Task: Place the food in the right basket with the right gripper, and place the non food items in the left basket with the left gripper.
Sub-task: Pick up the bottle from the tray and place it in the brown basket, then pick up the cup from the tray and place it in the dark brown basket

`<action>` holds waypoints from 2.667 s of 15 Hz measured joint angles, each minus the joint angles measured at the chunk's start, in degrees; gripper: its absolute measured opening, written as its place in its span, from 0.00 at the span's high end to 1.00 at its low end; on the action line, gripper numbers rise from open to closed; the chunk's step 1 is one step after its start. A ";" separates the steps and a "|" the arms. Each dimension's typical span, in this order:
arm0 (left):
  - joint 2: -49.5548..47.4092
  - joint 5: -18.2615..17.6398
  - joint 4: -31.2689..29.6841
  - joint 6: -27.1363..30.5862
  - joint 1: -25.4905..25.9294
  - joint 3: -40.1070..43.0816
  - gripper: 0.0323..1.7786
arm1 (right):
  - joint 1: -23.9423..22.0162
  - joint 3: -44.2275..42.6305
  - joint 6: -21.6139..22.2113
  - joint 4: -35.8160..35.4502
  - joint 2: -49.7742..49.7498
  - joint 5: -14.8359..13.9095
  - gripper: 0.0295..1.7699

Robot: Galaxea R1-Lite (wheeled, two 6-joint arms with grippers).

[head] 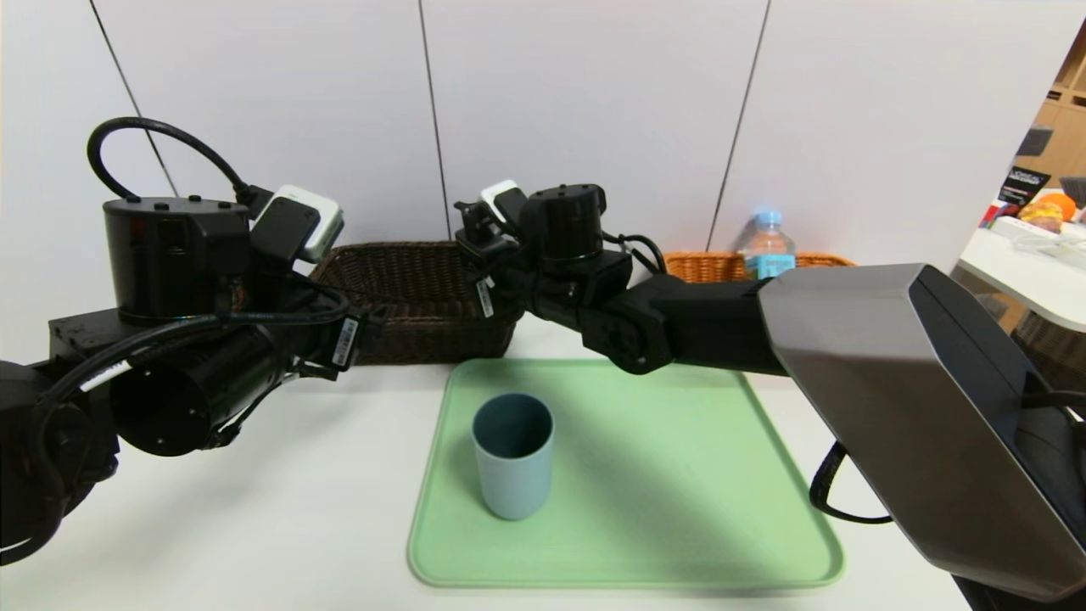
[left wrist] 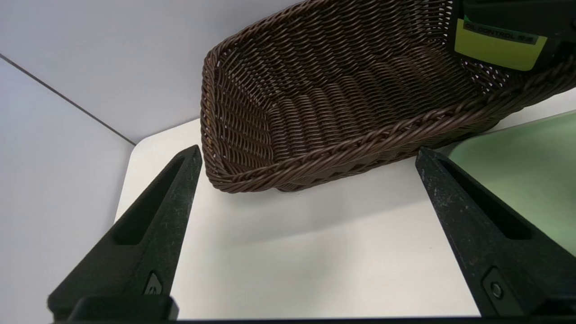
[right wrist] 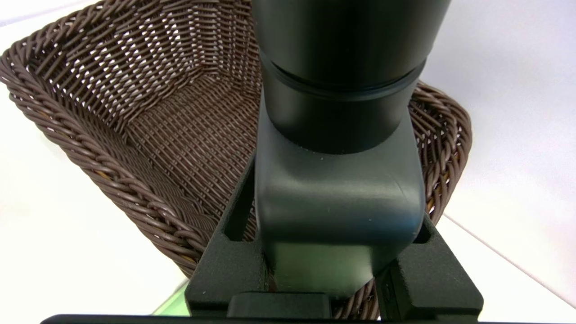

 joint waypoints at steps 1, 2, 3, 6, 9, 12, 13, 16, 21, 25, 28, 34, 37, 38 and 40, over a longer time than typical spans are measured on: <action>0.21 0.00 0.00 0.00 -0.07 -0.22 0.05 | -0.06 0.00 0.07 0.00 0.02 0.34 0.66; 0.41 0.00 -0.02 0.00 -0.17 -0.51 0.05 | -0.11 0.00 0.09 0.00 0.02 0.50 0.66; 0.61 0.00 0.00 0.01 -0.30 -0.68 0.05 | -0.15 0.00 0.09 -0.02 0.02 0.56 0.66; 0.84 0.05 -0.02 -0.13 -0.39 -0.83 0.05 | -0.11 -0.49 0.22 -0.16 0.05 0.80 0.66; 1.00 0.09 -1.38 -0.11 -0.41 -0.74 0.05 | 0.07 -0.60 0.38 -0.29 0.05 1.72 0.66; 1.24 0.09 -1.62 -0.10 -0.41 -0.62 0.05 | 0.27 -0.61 0.38 -0.40 0.13 1.74 0.66; 1.28 0.09 -1.65 -0.10 -0.41 -0.79 0.05 | 0.38 -0.61 0.35 -0.46 0.27 1.72 0.66; 1.33 0.11 -1.66 -0.10 -0.39 -0.99 0.05 | 0.66 -0.61 0.33 -1.21 0.49 1.72 0.66; 1.35 0.09 -1.66 -0.10 -0.90 -1.15 0.05 | 0.66 -0.66 0.35 -1.23 0.44 1.68 0.40; 1.27 0.17 -1.73 -0.41 -1.18 -0.68 0.05 | 0.66 -0.63 0.44 -1.18 0.24 1.46 0.25; 1.22 0.16 -2.67 -2.45 -1.18 -1.65 0.05 | 1.21 -0.57 0.44 -1.24 -0.13 0.54 0.18; 2.32 -0.17 -4.60 -9.03 -1.18 -5.97 0.05 | 1.73 -0.38 0.46 -0.30 -4.66 -4.77 0.10; 2.93 -1.90 -2.84 -11.18 -1.40 -6.67 0.05 | 1.79 0.20 0.74 2.07 -8.63 -7.77 0.08; 3.04 -3.63 -2.89 -12.46 -1.43 -6.83 0.05 | 1.73 0.56 1.43 2.68 -9.85 -8.16 0.08; 2.85 -5.92 -2.69 -13.56 -1.40 -7.22 0.05 | 1.82 2.49 3.04 3.34 -12.74 -9.84 0.07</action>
